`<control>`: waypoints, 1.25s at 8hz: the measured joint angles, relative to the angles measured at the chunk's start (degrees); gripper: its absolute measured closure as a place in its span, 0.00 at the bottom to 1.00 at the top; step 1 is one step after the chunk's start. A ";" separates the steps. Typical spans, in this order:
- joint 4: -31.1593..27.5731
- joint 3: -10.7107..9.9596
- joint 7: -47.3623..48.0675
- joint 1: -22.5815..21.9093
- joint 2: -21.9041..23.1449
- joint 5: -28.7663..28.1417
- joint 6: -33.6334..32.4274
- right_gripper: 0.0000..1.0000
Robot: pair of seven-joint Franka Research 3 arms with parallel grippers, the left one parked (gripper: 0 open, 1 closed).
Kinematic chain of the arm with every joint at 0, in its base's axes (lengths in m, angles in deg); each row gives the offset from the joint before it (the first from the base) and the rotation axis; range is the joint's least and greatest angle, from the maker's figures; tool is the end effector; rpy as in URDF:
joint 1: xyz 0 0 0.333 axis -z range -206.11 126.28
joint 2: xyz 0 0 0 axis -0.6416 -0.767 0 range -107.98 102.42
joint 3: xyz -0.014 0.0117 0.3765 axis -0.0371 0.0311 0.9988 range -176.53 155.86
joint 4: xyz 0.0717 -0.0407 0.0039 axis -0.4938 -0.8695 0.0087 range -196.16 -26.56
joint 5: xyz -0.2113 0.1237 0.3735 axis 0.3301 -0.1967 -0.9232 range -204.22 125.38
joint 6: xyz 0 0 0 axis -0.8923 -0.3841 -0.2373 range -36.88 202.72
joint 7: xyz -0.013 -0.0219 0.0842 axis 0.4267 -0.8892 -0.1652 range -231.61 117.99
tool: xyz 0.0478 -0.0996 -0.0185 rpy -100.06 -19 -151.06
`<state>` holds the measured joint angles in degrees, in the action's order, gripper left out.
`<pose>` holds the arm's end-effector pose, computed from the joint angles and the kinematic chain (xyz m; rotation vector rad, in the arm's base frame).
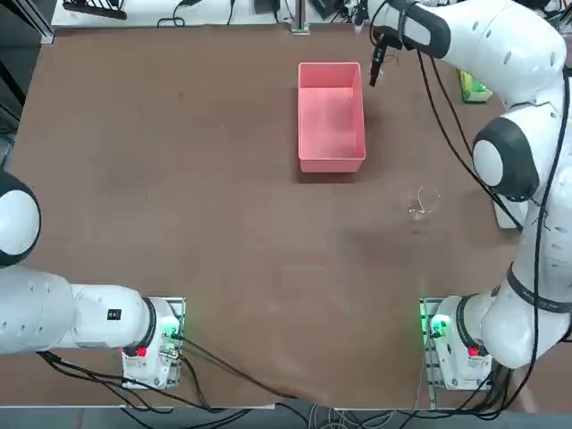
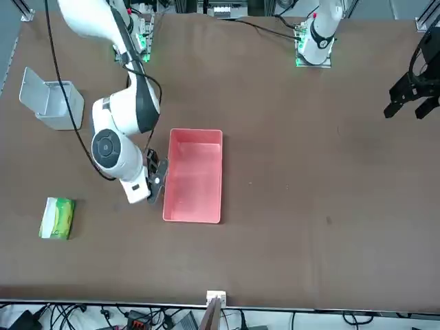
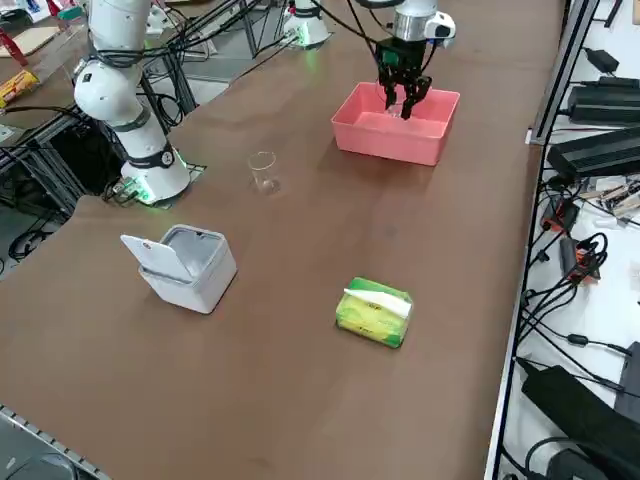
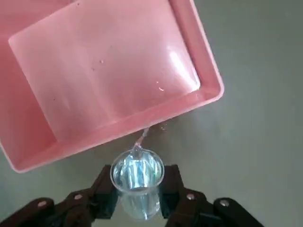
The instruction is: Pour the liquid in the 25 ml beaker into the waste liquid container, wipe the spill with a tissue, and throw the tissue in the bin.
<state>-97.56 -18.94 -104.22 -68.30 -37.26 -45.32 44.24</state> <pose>0.7359 0.3009 0.3909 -2.5960 -1.7027 0.1400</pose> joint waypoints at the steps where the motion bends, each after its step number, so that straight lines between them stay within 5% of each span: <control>1: 0.78 -0.02 0.27 -0.25 -0.59 0.06 -0.17 0.53; 10: 4.05 -0.20 2.88 -4.40 -2.76 3.92 -0.22 0.53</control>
<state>-93.51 -19.15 -101.33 -72.71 -40.02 -41.40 44.02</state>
